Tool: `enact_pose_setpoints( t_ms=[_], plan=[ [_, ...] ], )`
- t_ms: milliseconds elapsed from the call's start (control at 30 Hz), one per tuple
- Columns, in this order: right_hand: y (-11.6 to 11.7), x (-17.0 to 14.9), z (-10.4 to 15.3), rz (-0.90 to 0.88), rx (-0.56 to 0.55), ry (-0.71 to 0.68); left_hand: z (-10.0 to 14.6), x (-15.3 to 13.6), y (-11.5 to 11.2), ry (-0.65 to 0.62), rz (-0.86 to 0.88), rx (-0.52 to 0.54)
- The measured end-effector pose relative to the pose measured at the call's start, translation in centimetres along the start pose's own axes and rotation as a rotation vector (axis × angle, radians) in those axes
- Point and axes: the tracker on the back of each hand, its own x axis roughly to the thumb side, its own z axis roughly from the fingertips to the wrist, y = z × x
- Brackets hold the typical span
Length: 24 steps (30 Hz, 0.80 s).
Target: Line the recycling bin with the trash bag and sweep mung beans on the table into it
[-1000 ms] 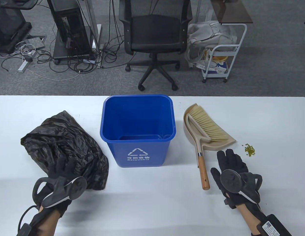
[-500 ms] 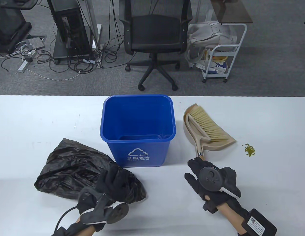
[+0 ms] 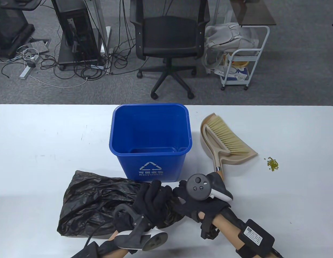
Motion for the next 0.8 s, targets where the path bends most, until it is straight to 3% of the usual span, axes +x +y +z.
enact_pose_setpoints(
  t_ms=[167,467,567,700,767,800],
  plan=[
    [1.2,0.7,0.2,0.077,0.032,-0.093,-0.4,-0.6,0.8,0.023,0.045,0.034],
    [1.5,1.6,0.4,0.193,-0.26,-0.085,-1.0,-0.4,1.2,0.04,0.03,0.046],
    [0.9,1.0,1.1,0.301,-0.313,-0.067,0.2,-1.7,2.1,0.067,0.063,0.075],
    [0.2,-0.6,2.2,0.396,-0.33,-0.012,3.4,-5.6,2.5,0.21,0.099,0.096],
    [0.1,-1.3,2.5,0.419,-0.323,0.007,5.0,-7.7,1.8,0.321,0.124,0.034],
    [0.0,-1.6,2.6,0.435,-0.316,0.017,5.8,-9.0,0.9,0.401,0.132,-0.046]
  ],
)
